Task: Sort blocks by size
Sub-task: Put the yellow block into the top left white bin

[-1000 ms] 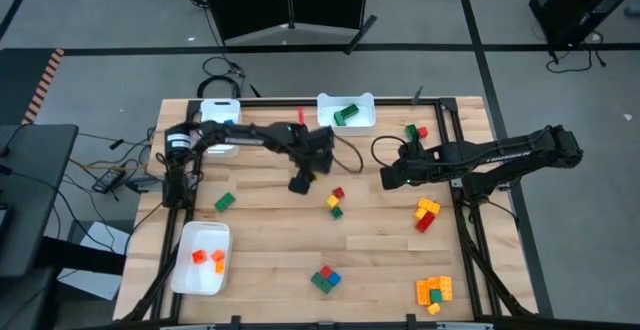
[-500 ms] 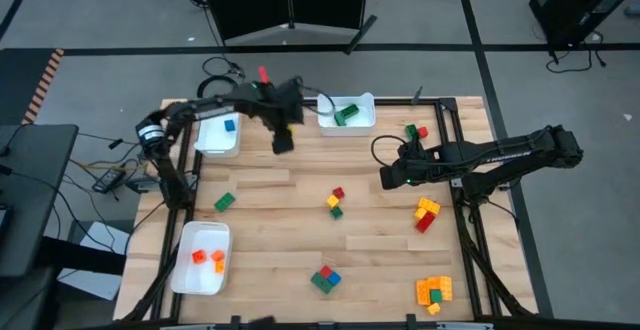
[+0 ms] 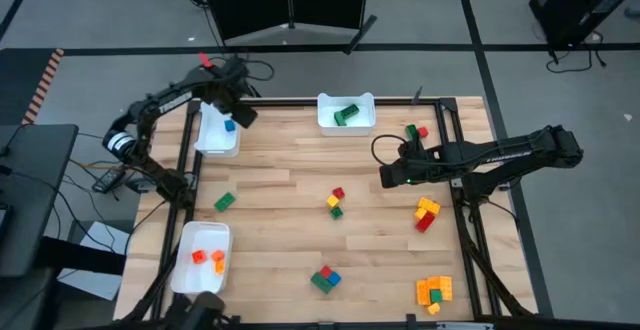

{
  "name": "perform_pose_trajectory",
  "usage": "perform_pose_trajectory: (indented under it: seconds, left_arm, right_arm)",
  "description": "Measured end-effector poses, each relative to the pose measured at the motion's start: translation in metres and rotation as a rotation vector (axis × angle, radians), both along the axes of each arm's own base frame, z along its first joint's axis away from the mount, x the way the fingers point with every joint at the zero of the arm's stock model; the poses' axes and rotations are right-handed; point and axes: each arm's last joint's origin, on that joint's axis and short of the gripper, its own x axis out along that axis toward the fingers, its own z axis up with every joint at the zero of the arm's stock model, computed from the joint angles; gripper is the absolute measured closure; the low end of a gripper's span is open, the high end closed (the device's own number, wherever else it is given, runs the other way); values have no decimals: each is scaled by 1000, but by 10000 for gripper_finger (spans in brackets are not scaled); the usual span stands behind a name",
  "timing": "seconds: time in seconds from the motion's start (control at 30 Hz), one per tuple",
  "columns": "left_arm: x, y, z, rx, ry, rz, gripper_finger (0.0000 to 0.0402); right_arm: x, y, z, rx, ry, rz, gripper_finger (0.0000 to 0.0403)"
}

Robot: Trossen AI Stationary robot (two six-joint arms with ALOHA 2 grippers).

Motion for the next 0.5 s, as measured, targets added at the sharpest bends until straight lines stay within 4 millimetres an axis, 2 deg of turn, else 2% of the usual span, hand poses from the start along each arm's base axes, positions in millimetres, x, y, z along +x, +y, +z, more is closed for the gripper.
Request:
perform_pose_trajectory:
  seconds: [0.33,0.5]
  left_arm:
    - [-37,21,-6,-6,61,278,249]
    - [-36,26,-17,-60,62,313,249]
  right_arm:
    - [0,-1,0,-24,-2,-8,163]
    - [0,-1,0,-24,-2,-8,163]
